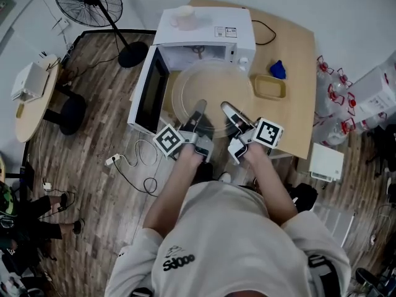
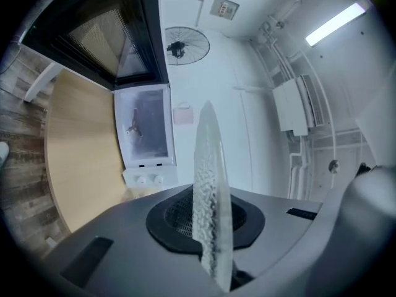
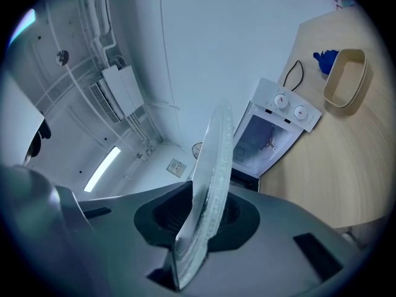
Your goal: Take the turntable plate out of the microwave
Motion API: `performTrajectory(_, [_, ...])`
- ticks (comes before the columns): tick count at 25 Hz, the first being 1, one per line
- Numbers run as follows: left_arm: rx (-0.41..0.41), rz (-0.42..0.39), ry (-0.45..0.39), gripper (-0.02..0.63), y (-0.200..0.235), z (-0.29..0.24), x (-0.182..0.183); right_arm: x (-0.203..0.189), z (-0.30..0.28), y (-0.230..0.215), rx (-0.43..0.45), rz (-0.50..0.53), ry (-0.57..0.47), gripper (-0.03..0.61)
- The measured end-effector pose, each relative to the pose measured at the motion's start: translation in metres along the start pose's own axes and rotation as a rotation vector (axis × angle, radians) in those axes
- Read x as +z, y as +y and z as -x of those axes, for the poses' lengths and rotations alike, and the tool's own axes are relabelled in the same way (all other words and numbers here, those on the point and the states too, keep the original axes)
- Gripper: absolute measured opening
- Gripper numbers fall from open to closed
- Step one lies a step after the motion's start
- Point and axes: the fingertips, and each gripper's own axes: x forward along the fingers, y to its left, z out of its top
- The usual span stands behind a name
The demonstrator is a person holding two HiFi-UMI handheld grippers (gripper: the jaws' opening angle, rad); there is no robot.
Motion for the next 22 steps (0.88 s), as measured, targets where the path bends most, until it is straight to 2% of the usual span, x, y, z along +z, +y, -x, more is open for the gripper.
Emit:
performTrajectory(12, [-0.076,-0.080,-0.039,0.038,-0.062,0.024,0.006,-0.005,-0.002,0.060,0.084,0.033,-0.004,0.036])
performTrajectory(22, [-0.097,-0.089,-0.048,0.038,-0.073,0.018,0.004,0.006,-0.002,0.069,0.101,0.066,0.006,0.035])
